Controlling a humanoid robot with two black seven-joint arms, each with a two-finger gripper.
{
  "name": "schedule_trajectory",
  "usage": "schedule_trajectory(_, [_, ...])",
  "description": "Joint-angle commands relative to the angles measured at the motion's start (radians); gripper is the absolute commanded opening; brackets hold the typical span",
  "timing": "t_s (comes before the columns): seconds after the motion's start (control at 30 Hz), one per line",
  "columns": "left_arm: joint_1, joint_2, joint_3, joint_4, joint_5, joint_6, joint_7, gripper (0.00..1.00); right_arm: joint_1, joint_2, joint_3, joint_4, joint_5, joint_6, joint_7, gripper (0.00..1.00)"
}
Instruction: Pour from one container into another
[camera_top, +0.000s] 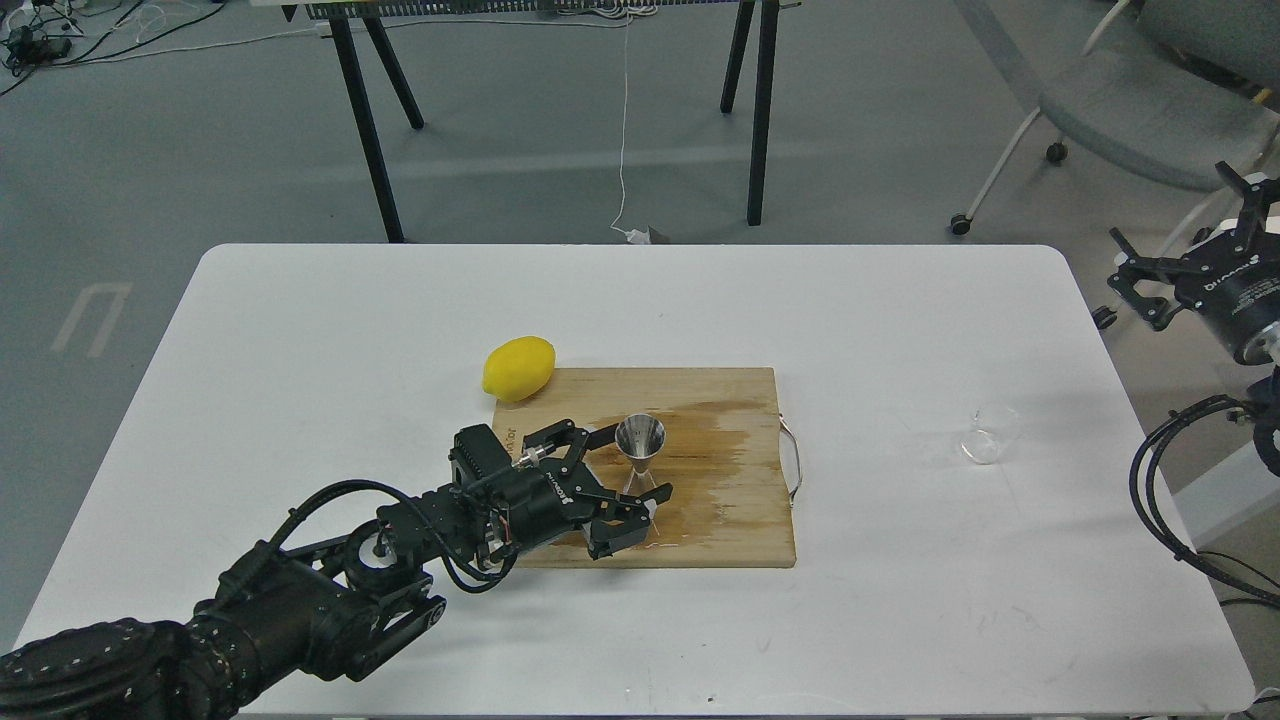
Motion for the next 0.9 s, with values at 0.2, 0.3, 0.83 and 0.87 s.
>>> schedule_trajectory(0.2, [0.036,0.0,-0.018,-0.012,-0.002,0.0,0.0,0.97,0.001,0.009,0.001,0.0,0.0,0.0,0.001,0.99])
schedule_trajectory(0.3, [0.047,0.006,-0.024,-0.012,-0.002,0.0,0.0,0.97,0.001,0.018,0.001,0.0,0.0,0.0,0.001,0.99])
schedule_trajectory(0.83, [0.056,0.092,-0.058,-0.064,-0.01,0.0,0.0,0.96,0.001,0.018,0.007,-0.003,0.0,0.0,0.001,0.99])
schedule_trajectory(0.87, [0.056,0.106,-0.062,-0.079,-0.016,0.0,0.0,0.96,0.001,0.018,0.007,-0.002,0.0,0.0,0.001,0.99])
